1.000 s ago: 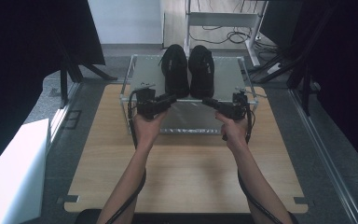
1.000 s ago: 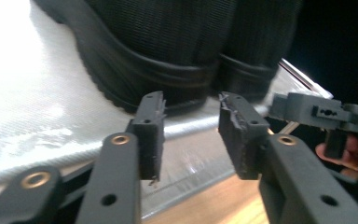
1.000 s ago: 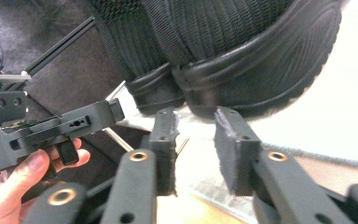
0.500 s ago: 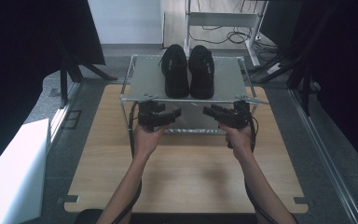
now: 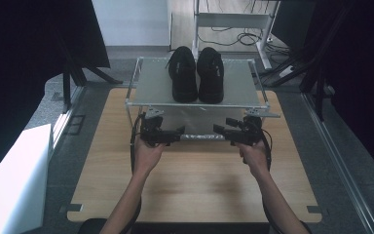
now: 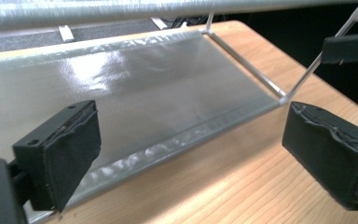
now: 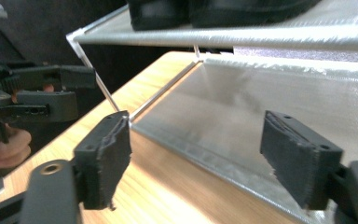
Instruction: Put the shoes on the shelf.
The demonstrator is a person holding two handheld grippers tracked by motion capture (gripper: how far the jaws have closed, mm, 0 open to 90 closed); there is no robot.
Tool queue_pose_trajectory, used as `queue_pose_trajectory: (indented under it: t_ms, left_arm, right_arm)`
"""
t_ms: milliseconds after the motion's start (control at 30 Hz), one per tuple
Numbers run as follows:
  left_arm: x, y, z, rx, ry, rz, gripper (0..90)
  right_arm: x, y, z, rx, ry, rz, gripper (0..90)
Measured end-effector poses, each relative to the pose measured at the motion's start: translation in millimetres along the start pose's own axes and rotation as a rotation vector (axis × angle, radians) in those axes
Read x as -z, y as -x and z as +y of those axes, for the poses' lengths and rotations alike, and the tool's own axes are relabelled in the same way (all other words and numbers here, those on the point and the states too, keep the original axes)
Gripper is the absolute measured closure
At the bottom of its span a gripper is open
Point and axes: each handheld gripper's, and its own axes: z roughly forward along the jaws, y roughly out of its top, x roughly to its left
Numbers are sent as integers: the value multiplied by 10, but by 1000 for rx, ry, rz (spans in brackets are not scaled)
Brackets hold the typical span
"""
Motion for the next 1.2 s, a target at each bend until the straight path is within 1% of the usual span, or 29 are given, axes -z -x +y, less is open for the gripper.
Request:
queue_pose_trajectory:
  t_ms: [67, 100, 167, 233, 267, 400, 533, 667, 767, 800, 933, 967, 1067, 1200]
  left_arm:
    - [5, -2, -40, -15, -5, 13, 20]
    - [7, -4, -55, -19, -8, 13, 7]
    - [9, -8, -106, -21, -19, 10, 0]
    - [14, -12, -154, -20, -19, -2, 0]
    - [19, -12, -181, -20, -27, -4, 0]
    - [44, -4, -265, -16, -30, -15, 0]
    - [83, 18, -349, -24, -35, -10, 0]
    - [137, 45, -438, -49, -36, -5, 0]
    - [178, 56, -505, -63, -42, -2, 0]
    - [193, 56, -525, -61, -43, -2, 0]
    - [263, 40, -595, -54, -42, -6, 0]
    - [279, 36, -607, -59, -46, -5, 0]
    - [356, 20, -660, -70, -51, 7, 0]
    - [468, -3, -727, -67, -48, 18, 0]
  right_arm:
    - [5, -17, -26, 20, -17, 0, 191]
    - [7, -24, -40, 29, -23, 3, 181]
    - [12, -42, -71, 48, -37, -1, 155]
    - [19, -51, -101, 69, -49, -4, 148]
    - [23, -57, -126, 77, -60, -2, 140]
    - [37, -75, -223, 110, -94, -9, 132]
    - [53, -77, -311, 122, -118, -7, 106]
    - [85, -81, -387, 143, -138, -15, 83]
    - [120, -82, -443, 150, -148, -18, 68]
    - [132, -83, -462, 146, -150, -16, 60]
    - [195, -89, -521, 162, -165, -27, 39]
    - [214, -91, -534, 164, -168, -27, 25]
    - [281, -91, -565, 185, -177, -38, 5]
    - [406, -71, -616, 189, -185, -51, 0]
